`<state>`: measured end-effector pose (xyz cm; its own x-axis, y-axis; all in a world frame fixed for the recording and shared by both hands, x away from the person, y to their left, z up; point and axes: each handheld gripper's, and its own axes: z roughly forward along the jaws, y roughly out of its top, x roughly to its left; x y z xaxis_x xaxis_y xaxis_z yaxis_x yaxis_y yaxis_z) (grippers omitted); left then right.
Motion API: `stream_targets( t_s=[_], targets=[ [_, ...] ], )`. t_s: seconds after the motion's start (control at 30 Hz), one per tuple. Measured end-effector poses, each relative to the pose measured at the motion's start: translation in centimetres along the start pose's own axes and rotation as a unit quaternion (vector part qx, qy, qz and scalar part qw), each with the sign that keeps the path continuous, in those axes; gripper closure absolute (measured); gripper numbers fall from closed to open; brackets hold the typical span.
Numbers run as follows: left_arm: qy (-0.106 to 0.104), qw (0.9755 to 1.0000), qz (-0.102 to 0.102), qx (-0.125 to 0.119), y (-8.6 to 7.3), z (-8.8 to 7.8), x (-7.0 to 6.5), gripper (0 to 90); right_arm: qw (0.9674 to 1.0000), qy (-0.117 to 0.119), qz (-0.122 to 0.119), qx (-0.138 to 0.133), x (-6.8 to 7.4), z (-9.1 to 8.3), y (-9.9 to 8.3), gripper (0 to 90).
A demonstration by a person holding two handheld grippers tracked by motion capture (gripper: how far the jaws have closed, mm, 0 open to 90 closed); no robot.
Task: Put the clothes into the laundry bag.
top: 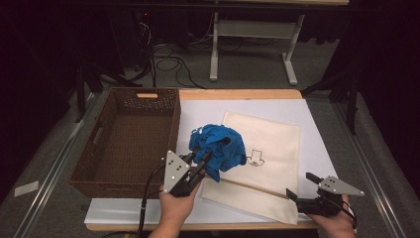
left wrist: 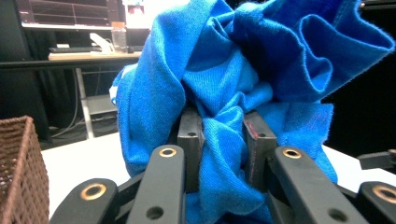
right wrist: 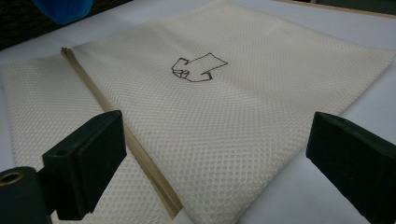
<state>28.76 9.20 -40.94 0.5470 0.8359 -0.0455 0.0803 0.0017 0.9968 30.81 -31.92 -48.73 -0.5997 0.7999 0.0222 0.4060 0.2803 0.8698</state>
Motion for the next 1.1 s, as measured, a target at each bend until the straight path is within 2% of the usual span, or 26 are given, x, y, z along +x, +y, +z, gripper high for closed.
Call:
stream_targets(
  t_s=[0.1,0.2,0.27,0.33,0.43,0.47,0.6,0.7,0.8,0.97,1.1],
  targets=[
    [-0.004,1.0000,-0.005,0.002,-0.7,-1.0,-0.4,73.3,0.9999,0.007,-0.010,-0.005,0.2,0.0,0.0,12.8],
    [-0.006,1.0000,0.002,0.006,-1.5,-2.0,-0.7,73.2,0.9998,0.015,-0.011,-0.005,0.6,0.1,0.1,15.5],
    [-0.008,0.9999,-0.003,0.006,-2.0,-2.6,-0.8,73.2,0.9997,0.022,-0.011,0.000,0.9,0.4,0.2,17.4],
    [-0.010,0.9999,-0.004,0.001,-2.3,-2.9,-0.8,73.1,0.9995,0.030,-0.011,0.009,1.2,0.8,0.4,18.7],
    [-0.008,0.9998,-0.017,-0.009,-2.7,-3.5,-0.4,73.0,0.9991,0.040,-0.004,0.010,1.7,1.4,0.9,20.3],
    [-0.006,0.9998,-0.014,-0.011,-2.7,-3.7,-0.3,73.0,0.9990,0.043,-0.003,0.008,1.9,1.6,1.1,20.3],
    [-0.006,0.9998,-0.013,-0.015,-3.0,-3.9,-0.2,73.0,0.9986,0.050,-0.005,0.017,2.6,2.6,1.7,20.2],
    [-0.009,0.9999,-0.004,-0.013,-3.1,-3.9,-0.3,72.9,0.9979,0.047,-0.027,0.034,3.1,3.7,2.2,20.6],
    [-0.009,0.9999,0.001,-0.012,-3.1,-3.8,-0.3,72.7,0.9971,0.045,-0.038,0.049,3.2,4.6,2.7,22.0],
    [-0.012,0.9999,-0.004,-0.008,-3.3,-3.7,-0.2,72.6,0.9962,0.046,-0.036,0.064,3.1,6.3,3.5,25.8],
    [-0.013,0.9999,-0.001,-0.009,-3.3,-3.7,-0.5,72.6,0.9961,0.044,-0.032,0.069,3.3,6.7,3.1,28.3]
  ],
)
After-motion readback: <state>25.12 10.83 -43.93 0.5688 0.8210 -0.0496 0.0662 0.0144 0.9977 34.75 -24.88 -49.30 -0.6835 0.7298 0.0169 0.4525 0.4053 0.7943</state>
